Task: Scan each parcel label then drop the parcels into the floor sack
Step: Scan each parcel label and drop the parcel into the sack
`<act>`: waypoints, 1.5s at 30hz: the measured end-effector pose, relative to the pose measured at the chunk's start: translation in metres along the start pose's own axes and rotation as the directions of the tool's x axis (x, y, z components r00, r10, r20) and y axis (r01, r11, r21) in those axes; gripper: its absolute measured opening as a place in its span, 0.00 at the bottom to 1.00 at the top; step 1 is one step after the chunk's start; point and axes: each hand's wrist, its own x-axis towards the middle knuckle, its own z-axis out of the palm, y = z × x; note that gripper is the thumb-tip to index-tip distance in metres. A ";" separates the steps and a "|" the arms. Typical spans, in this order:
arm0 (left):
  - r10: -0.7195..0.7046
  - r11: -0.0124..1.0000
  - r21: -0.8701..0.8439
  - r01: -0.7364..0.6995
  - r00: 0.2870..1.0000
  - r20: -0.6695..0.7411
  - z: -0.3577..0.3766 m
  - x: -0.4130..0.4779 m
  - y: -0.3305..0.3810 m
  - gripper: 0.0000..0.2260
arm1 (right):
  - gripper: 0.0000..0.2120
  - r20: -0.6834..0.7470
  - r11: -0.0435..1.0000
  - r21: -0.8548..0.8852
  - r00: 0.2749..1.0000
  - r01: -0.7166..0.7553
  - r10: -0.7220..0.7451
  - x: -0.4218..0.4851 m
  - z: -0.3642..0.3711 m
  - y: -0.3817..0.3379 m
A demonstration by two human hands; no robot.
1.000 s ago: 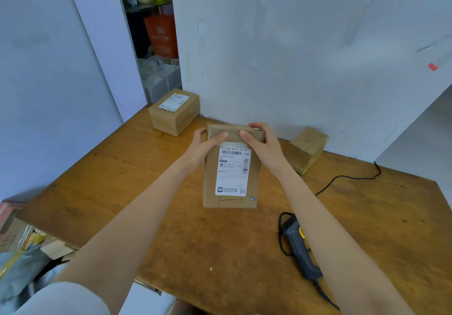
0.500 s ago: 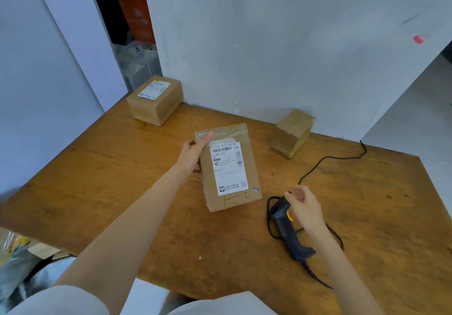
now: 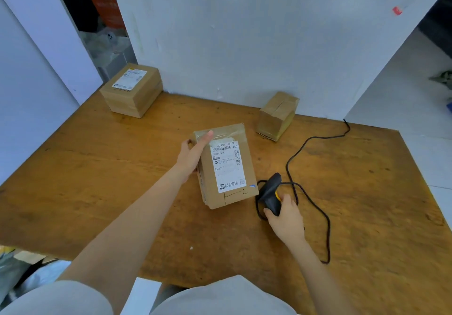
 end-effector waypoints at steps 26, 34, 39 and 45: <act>0.019 0.996 -0.091 -0.021 1.000 -0.020 0.015 -0.009 -0.004 0.56 | 0.23 0.061 0.670 0.717 0.939 0.194 -0.338 -0.090 -0.070 -0.093; 0.037 0.997 -0.074 -0.038 0.999 -0.013 0.013 -0.011 -0.004 0.57 | 0.21 -0.018 0.694 0.679 0.950 0.242 -0.313 -0.084 -0.060 -0.085; 0.038 0.997 -0.074 -0.039 0.999 -0.015 0.007 -0.013 -0.005 0.60 | 0.11 -0.163 0.876 0.439 0.976 0.201 -0.143 -0.050 -0.041 -0.054; 0.035 0.996 -0.076 -0.038 0.998 -0.048 -0.001 -0.014 -0.006 0.58 | 0.25 -0.158 0.999 -0.050 0.987 0.005 -0.012 -0.013 -0.009 -0.021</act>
